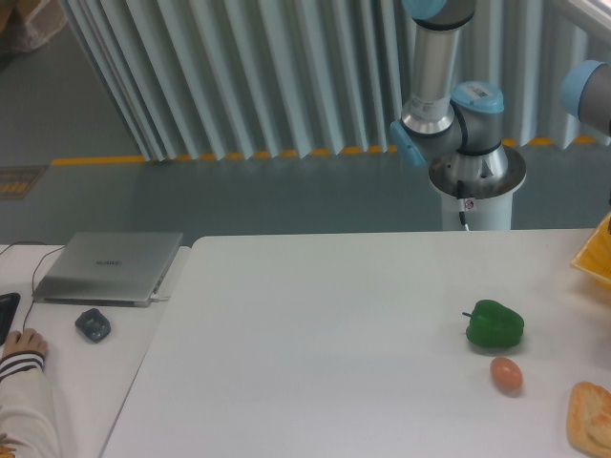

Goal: Place the red peppers in a basket

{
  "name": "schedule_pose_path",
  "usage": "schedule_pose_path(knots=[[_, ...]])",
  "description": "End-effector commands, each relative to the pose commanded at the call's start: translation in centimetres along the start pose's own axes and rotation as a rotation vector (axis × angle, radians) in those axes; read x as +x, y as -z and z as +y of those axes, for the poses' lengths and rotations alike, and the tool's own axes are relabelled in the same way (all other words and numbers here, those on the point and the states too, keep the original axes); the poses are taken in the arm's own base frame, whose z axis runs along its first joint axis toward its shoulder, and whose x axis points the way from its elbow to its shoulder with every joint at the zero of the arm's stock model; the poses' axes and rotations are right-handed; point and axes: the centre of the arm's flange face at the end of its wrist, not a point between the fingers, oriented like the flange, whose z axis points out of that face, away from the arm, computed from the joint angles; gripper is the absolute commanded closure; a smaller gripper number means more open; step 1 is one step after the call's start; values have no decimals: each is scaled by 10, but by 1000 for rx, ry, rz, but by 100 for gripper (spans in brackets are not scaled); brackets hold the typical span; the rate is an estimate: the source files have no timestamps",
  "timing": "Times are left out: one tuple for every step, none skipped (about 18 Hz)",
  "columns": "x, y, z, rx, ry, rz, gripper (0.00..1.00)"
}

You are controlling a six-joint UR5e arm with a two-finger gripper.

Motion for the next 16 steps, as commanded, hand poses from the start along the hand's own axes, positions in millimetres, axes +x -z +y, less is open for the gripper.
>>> schedule_pose_path(knots=[[0, -2, 1, 0, 2, 3, 0], [0, -1, 1, 0, 3, 3, 0], [1, 1, 0, -1, 23, 1, 0], [0, 0, 0, 0, 49, 3, 0], [0, -4, -1, -1, 71, 10, 0], [-1, -7, -2, 1, 104, 17, 0], [-1, -7, -1, -6, 153, 16, 0], [-2, -8, -2, -25, 167, 20, 0], [-1, -11, -3, -48, 170, 30, 0], [-1, -16, -3, -86, 196, 46, 0], [-2, -15, -9, -103, 226, 45, 0], [-3, -16, -11, -107, 272, 40, 0], [-3, -21, -18, -107, 322, 37, 0], [-2, -29, -28, -101, 381, 35, 0], [-4, -33, -32, -71, 502, -23, 0], [-5, -36, -36, -24, 569, -46, 0]])
